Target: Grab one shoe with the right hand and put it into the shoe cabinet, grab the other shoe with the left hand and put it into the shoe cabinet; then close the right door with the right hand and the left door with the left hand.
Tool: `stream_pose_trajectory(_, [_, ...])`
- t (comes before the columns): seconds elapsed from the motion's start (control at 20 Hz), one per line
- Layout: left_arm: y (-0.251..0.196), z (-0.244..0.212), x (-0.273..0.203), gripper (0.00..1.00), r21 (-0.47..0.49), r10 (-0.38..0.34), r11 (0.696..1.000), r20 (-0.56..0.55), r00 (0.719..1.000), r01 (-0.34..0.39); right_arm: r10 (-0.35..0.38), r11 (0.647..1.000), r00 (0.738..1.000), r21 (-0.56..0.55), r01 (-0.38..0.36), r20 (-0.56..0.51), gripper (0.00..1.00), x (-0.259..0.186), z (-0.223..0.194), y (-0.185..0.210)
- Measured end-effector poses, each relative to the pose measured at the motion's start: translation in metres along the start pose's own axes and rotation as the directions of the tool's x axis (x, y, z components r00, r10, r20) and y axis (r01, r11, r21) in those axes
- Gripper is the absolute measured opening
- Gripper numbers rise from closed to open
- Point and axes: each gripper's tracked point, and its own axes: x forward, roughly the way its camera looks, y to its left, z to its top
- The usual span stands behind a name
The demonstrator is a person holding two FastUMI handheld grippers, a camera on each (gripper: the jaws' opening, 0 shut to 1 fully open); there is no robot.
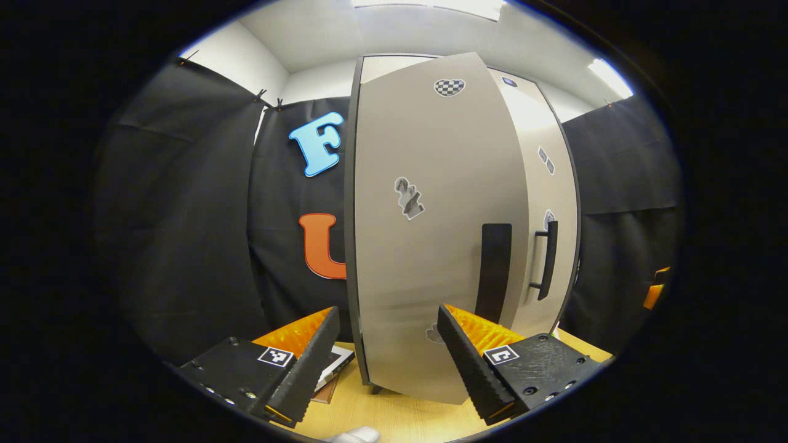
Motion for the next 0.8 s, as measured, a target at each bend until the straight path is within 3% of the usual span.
stream_pose_trajectory(0.25, [0.007,0.008,-0.023,0.96,-0.015,0.035,0.999,-0.011,0.999,-0.036,-0.004,1.000,1.000,-0.005,0.004,0.015,1.00,-0.006,0.007,0.002])
stream_pose_trajectory(0.5, [0.004,0.020,-0.068,1.00,-0.014,0.007,1.000,0.002,1.000,-0.007,-0.006,1.000,0.999,-0.010,0.006,0.050,1.00,-0.021,0.017,0.014])
stream_pose_trajectory(0.8, [0.010,0.027,-0.126,0.96,-0.011,-0.008,1.000,0.015,1.000,0.008,-0.026,1.000,0.997,-0.002,0.026,0.076,1.00,-0.055,0.018,0.033])
